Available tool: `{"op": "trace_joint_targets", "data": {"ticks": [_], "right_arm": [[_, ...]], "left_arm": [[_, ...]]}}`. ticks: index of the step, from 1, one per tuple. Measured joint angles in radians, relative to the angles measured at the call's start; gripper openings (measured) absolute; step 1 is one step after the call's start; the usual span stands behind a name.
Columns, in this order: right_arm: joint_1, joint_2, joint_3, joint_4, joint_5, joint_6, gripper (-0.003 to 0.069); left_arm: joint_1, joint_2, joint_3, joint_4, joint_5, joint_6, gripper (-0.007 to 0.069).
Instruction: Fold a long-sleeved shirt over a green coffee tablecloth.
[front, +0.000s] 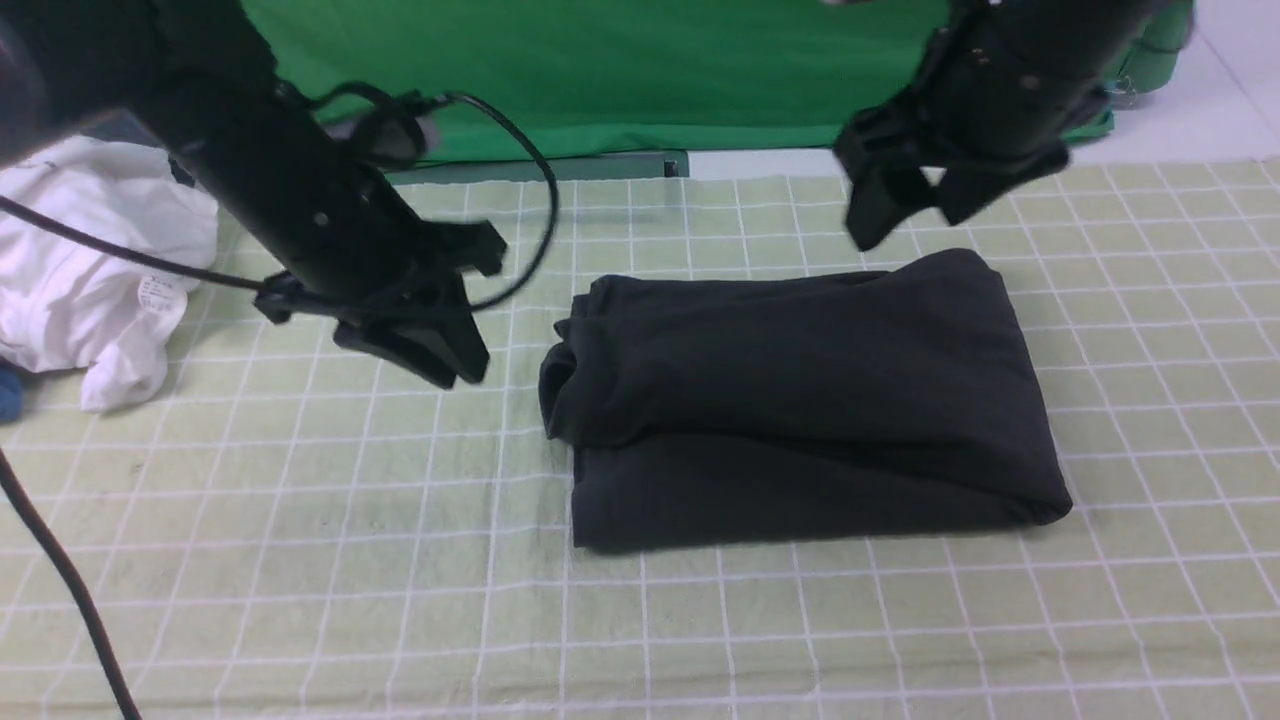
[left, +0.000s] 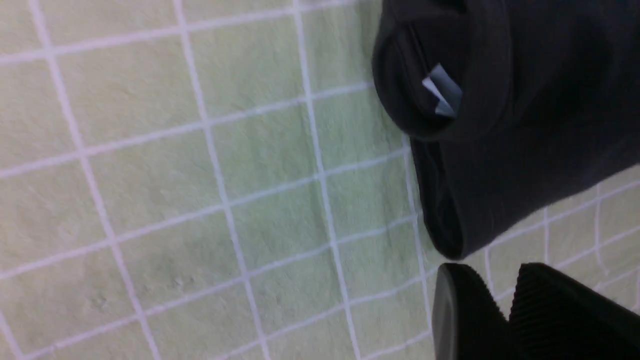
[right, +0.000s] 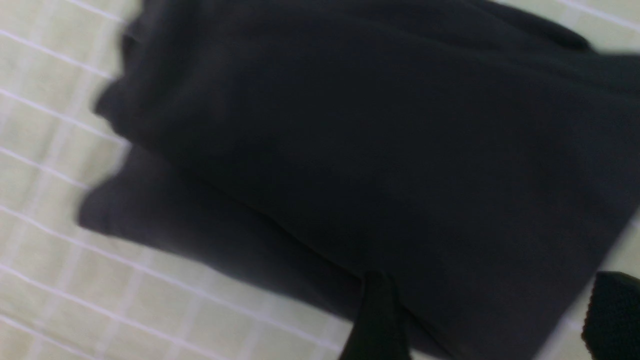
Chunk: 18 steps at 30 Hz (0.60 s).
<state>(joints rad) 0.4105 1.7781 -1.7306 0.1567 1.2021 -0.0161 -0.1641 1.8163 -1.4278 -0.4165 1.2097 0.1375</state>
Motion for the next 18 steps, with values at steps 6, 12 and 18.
{"op": "trace_joint_targets", "data": {"ticks": [6,12,18], "right_arm": [[-0.049,-0.161,0.302,-0.048,-0.023,0.0,0.0506],[-0.057,-0.15,0.562,-0.07,-0.199,0.0,0.0506],[-0.058,-0.055,0.638,-0.105,-0.313,0.0,0.0506]], "left_arm": [[-0.137,0.0,0.144,0.025,-0.095,-0.032,0.0239],[-0.186,0.002,0.187,0.043,-0.233,-0.089,0.0363],[-0.186,0.023,0.187,0.043,-0.272,-0.098,0.0457]]}}
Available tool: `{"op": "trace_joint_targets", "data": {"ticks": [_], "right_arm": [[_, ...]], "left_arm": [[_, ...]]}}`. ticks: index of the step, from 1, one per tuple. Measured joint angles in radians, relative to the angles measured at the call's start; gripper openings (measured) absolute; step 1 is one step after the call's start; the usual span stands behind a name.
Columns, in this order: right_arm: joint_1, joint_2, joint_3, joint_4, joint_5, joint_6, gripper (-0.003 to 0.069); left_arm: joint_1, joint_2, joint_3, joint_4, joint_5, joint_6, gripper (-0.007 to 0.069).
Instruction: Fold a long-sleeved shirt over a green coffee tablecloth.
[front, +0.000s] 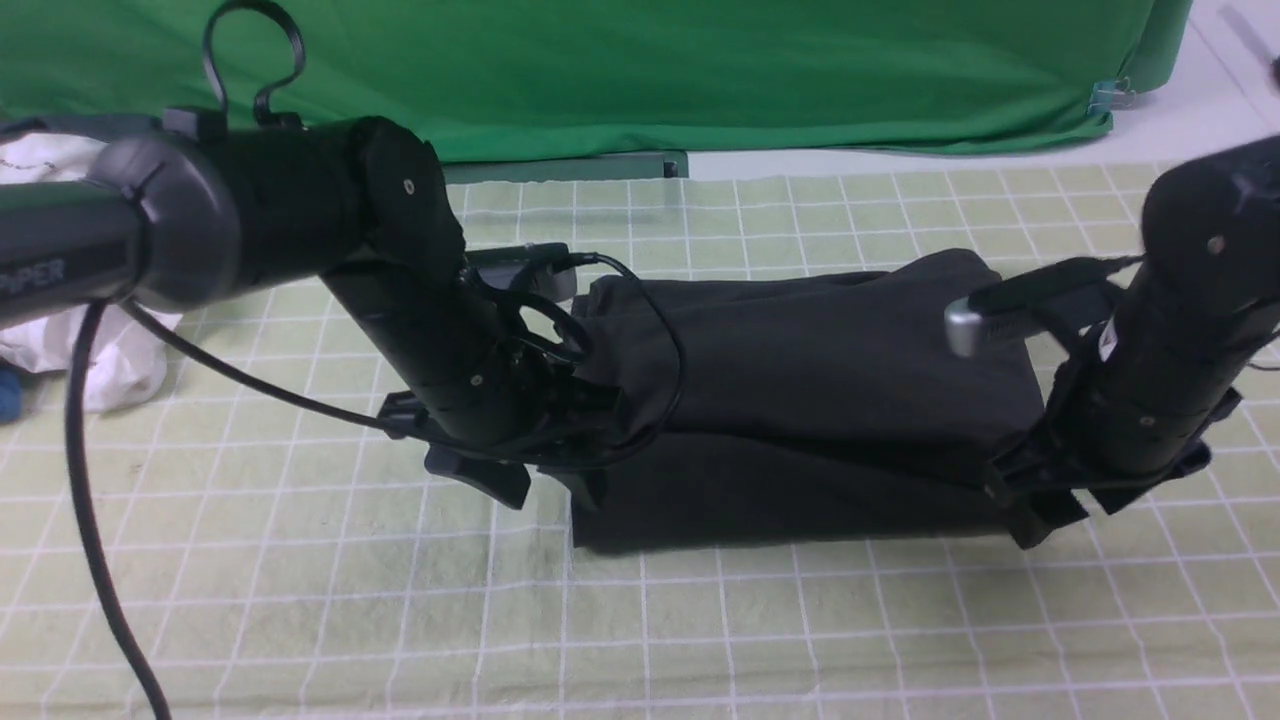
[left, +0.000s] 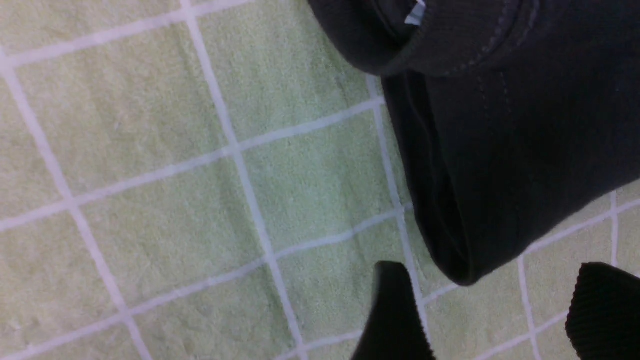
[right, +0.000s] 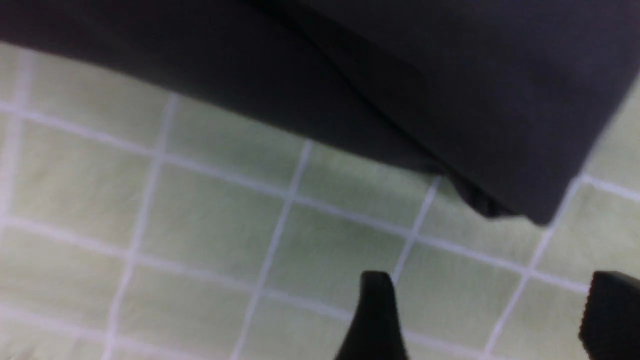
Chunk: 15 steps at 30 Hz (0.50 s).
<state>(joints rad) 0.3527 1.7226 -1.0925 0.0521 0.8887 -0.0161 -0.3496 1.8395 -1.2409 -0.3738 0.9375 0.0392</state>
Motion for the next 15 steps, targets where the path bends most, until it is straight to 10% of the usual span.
{"op": "trace_joint_targets", "data": {"ticks": [8,15], "right_arm": [[0.0,0.094,0.0,-0.019,-0.138,0.0,0.0506],[0.0,0.097,0.0,-0.022,-0.153,0.0,0.0469]], "left_arm": [[0.0,0.079,0.0,-0.107,-0.052,0.013,0.0476],[0.0,0.114,0.0,-0.125,-0.065,0.014,0.0349]]}}
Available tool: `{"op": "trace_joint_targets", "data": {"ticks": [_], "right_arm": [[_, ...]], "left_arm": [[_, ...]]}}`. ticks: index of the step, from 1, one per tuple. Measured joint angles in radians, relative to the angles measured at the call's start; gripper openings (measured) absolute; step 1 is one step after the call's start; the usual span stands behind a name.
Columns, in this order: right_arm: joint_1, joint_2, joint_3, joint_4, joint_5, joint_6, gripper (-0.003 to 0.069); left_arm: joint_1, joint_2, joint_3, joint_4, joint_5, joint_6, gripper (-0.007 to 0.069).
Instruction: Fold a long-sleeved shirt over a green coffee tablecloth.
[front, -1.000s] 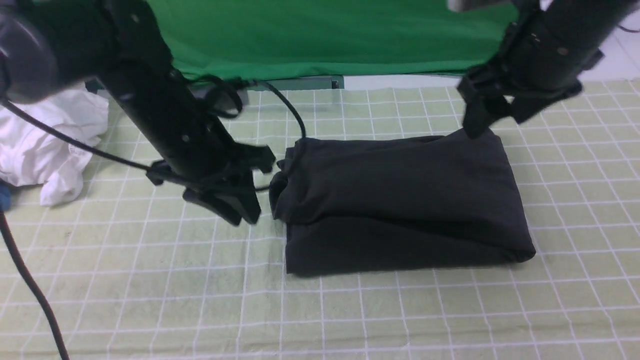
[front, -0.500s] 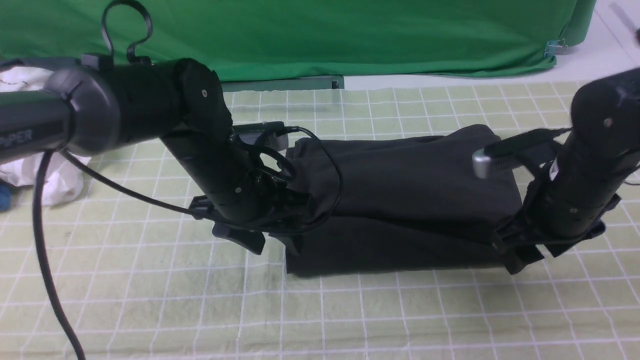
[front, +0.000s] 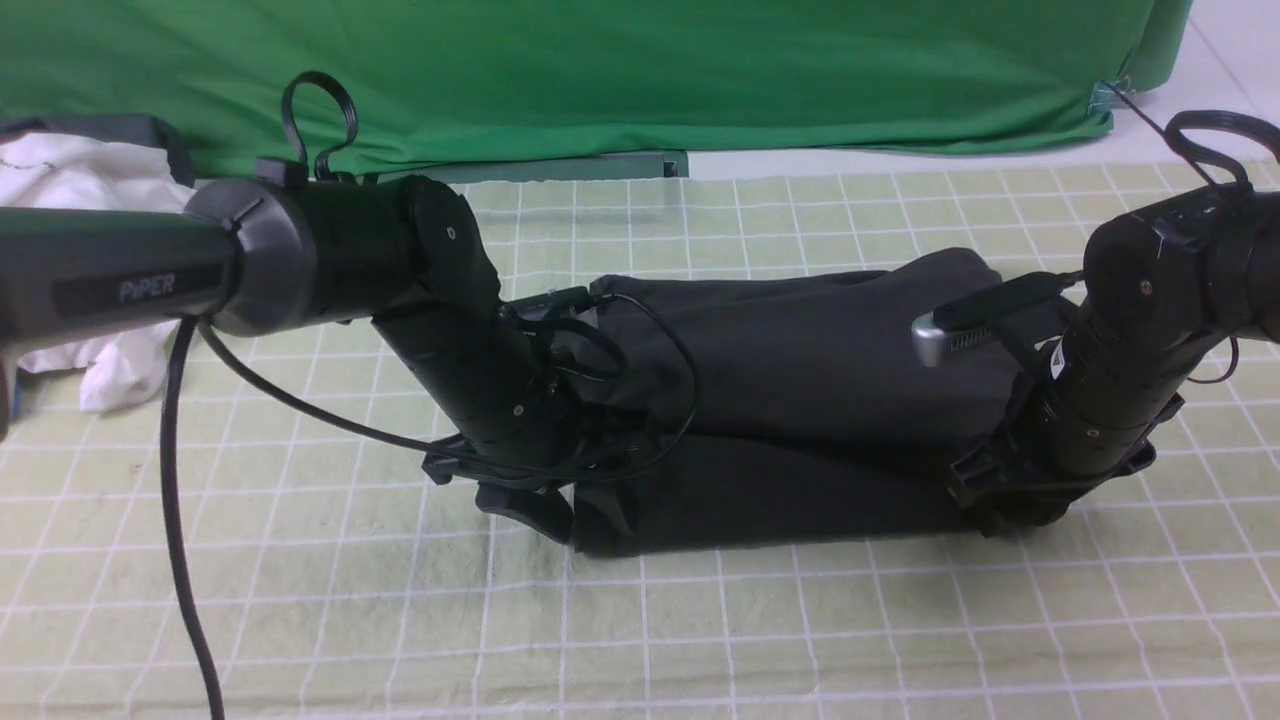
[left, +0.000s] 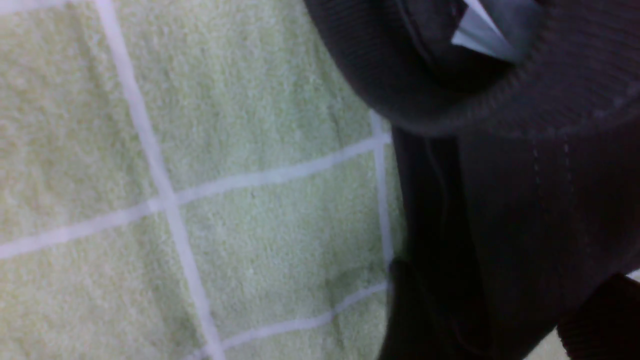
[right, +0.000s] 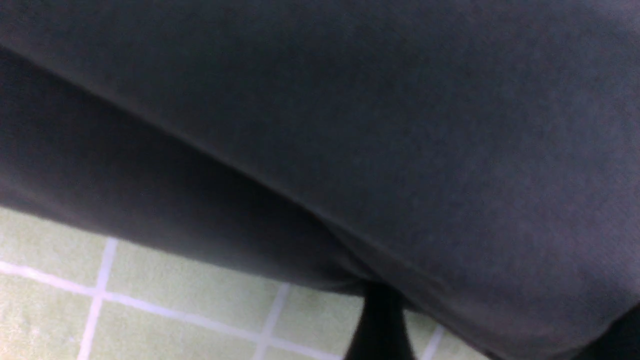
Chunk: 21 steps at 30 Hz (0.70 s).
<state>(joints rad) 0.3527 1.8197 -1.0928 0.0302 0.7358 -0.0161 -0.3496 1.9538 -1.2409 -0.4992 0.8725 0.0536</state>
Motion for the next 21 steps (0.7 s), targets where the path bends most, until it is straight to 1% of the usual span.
{"op": "trace_joint_targets", "data": {"ticks": [1,3,4,5,6,7,8,9,11,15,17,19,21], "right_arm": [[0.0,0.0,0.0,-0.001,0.0,0.0,0.0451],[0.0,0.0,0.0,-0.005,-0.003,0.0,0.0354],[0.0,0.0,0.0,-0.007,-0.005,0.0,0.0288],[0.0,0.0,0.0,-0.008,-0.007,0.0,0.0231],[0.0,0.0,0.0,-0.008,-0.008,0.0,0.0174],[0.0,0.0,0.0,-0.008,-0.008,0.0,0.0143],[0.0,-0.002,0.0,-0.008,-0.005,0.0,0.0092],[0.0,-0.003,0.0,-0.008,-0.002,0.0,0.0076],[0.0,-0.008,0.0,-0.007,0.012,0.0,0.0074],[0.0,-0.048,0.0,0.007,0.113,0.009,0.0074],[0.001,-0.078,0.0,0.017,0.191,0.016,0.0074],[0.001,-0.093,0.0,0.016,0.233,0.016,0.0074],[0.001,-0.099,0.0,0.008,0.265,0.016,0.0074]], "left_arm": [[0.0,0.0,0.0,0.0,-0.002,0.0,0.0326],[0.0,0.004,0.0,-0.003,-0.009,-0.001,0.0223],[0.0,0.004,0.0,-0.005,-0.01,-0.002,0.0156],[0.0,0.004,0.0,-0.005,-0.01,-0.002,0.0127],[0.0,0.004,0.0,-0.006,-0.01,-0.002,0.0083],[0.0,0.004,0.0,-0.006,-0.01,0.002,0.0062],[0.0,0.004,0.0,-0.006,-0.006,0.003,0.0032],[0.0,0.003,0.0,-0.006,-0.001,0.004,0.0023],[0.0,-0.005,0.0,-0.004,0.009,0.004,0.0017],[0.0,-0.045,0.0,0.021,0.058,0.004,0.0014],[0.0,-0.067,0.0,0.023,0.112,0.005,0.0014],[-0.006,-0.082,0.0,0.026,0.156,0.005,0.0014],[-0.02,-0.094,0.008,0.054,0.203,0.005,0.0014]]}}
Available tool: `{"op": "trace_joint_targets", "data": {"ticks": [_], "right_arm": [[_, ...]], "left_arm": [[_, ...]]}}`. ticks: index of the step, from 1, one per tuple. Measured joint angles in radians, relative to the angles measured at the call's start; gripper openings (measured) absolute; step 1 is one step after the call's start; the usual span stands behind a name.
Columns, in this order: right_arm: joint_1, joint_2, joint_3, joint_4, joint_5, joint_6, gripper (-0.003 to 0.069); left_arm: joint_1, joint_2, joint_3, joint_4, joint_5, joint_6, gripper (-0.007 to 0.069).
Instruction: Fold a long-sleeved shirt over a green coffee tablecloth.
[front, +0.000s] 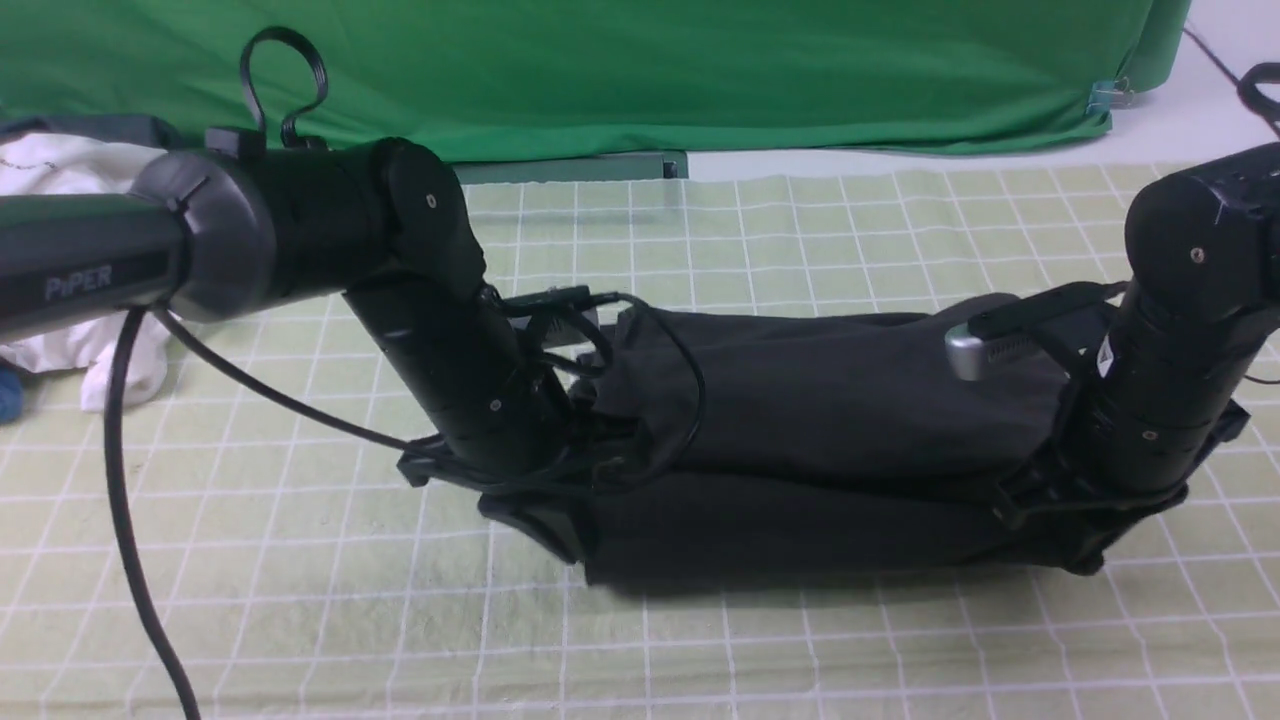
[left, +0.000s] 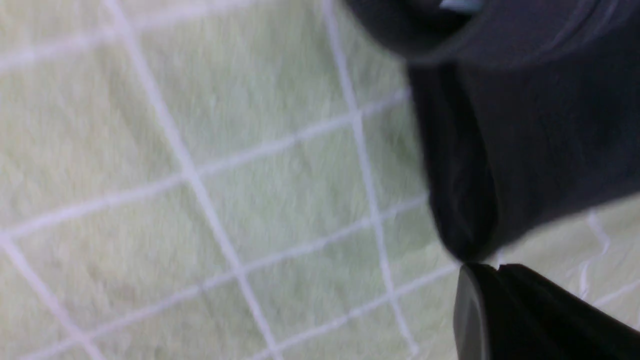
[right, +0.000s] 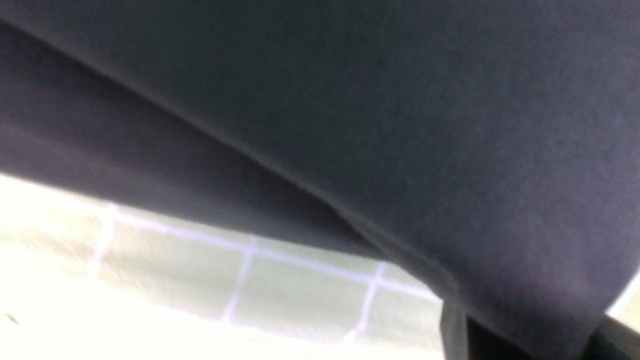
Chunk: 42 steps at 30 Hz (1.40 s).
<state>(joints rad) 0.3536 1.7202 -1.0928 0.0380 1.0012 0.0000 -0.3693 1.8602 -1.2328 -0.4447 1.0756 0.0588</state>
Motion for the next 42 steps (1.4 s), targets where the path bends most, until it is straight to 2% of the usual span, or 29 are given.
{"op": "trace_joint_targets", "data": {"ticks": [7,14,16,17,18,19,23,26,30,36,42], "right_arm": [[0.0,-0.003,0.034,-0.003,0.023,0.019,0.0074],[0.0,-0.003,0.047,-0.004,0.014,0.019,0.0092],[0.0,-0.003,0.047,-0.011,0.004,0.019,0.0135],[0.0,-0.003,0.047,-0.021,0.001,0.019,0.0183],[0.0,-0.003,0.047,-0.022,0.001,0.019,0.0183],[0.0,-0.003,0.042,-0.038,0.002,0.019,0.0251],[0.0,-0.003,-0.024,-0.072,0.06,0.019,0.0409],[0.0,-0.003,-0.085,-0.078,0.121,0.019,0.0459],[0.0,-0.011,-0.193,-0.082,0.194,0.019,0.0476],[-0.001,-0.107,-0.249,-0.085,0.201,0.019,0.0479],[-0.001,-0.31,-0.252,-0.085,0.207,0.0,0.0479]], "left_arm": [[-0.076,-0.012,0.051,0.019,-0.022,0.0,0.0014],[-0.085,-0.012,0.053,0.018,-0.071,-0.012,0.0017],[-0.084,-0.012,0.05,0.025,-0.045,-0.015,0.0023],[-0.084,-0.012,0.046,0.035,-0.025,-0.018,0.003],[-0.084,-0.012,0.043,0.037,-0.021,-0.019,0.0034],[-0.084,-0.012,0.03,0.051,0.01,-0.027,0.0044],[-0.084,-0.02,-0.027,0.081,0.041,-0.053,0.0088],[-0.084,-0.03,-0.069,0.1,0.043,-0.064,0.0122],[-0.081,-0.04,-0.129,0.111,0.052,-0.075,0.0181],[-0.081,-0.052,-0.168,0.115,0.081,-0.075,0.0247],[-0.081,-0.052,-0.173,0.125,0.113,-0.08,0.0261]]}}
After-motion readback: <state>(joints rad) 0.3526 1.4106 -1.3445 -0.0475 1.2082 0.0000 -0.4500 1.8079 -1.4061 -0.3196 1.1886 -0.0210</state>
